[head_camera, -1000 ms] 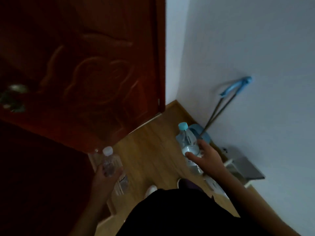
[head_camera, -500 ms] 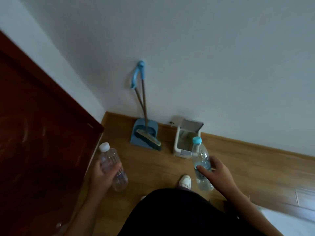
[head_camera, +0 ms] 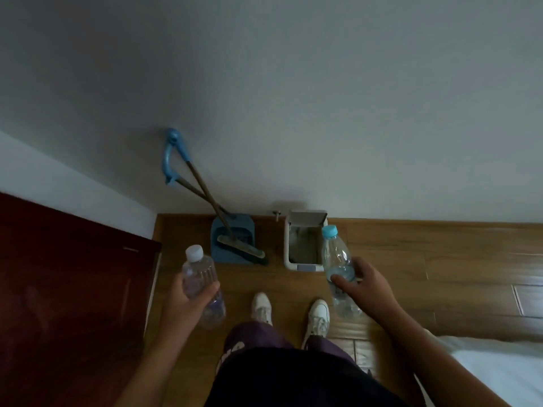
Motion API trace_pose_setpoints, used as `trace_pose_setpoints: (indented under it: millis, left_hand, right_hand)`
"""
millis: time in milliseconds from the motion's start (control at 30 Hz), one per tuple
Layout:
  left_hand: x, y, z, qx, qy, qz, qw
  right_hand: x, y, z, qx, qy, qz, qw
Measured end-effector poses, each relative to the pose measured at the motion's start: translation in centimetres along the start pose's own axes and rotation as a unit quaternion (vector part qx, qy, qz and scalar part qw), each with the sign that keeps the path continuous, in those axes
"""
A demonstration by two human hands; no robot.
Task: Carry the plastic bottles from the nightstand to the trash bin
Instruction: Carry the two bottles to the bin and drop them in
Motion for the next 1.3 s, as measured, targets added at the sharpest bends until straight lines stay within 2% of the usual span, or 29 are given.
trace_pose_setpoints:
  millis: [200, 500, 667, 967, 1133, 1300]
  left_hand:
    - [4.1, 6.8, -3.9, 0.064, 0.006, 0.090, 0.994]
    - [8.0, 18.0, -8.5, 0.196, 0.115, 0.224, 0.948]
    - [12.0, 24.1, -7.0, 0.192, 0.125, 0.212, 0.950]
    - [20.6, 35.1, 1.8, 0.144, 0.106, 0.177, 0.968]
    - [22.4, 38.5, 4.5, 0.093, 0.109, 0.171, 0.975]
    - [21.6, 41.3, 5.9, 0.080, 0.115, 0.212, 0.967]
  right_hand:
    - [3.6, 1.0, 0.0, -0.002, 0.041, -0.024, 0.999]
    - [5.9, 3.5, -2.2, 0.014, 0.108, -0.044, 0.993]
    - [8.5, 7.5, -6.8, 0.029, 0.138, -0.058, 0.988]
    - [17.6, 18.4, -18.2, 0.056, 0.150, -0.031, 0.987]
    - [20.6, 21.0, -21.9, 0.041, 0.146, -0.033, 0.988]
    - [20.7, 21.2, -22.7, 0.046, 0.149, -0.030, 0.987]
Point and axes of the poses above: each hand's wrist, its own x-axis towards the middle knuckle, its own y-axis out of the palm, z = x × y, the point moved 6 cm from there along x, towards the middle knuckle, and after that the axes turned 13 degrees about -z, right-handed, at the moved point
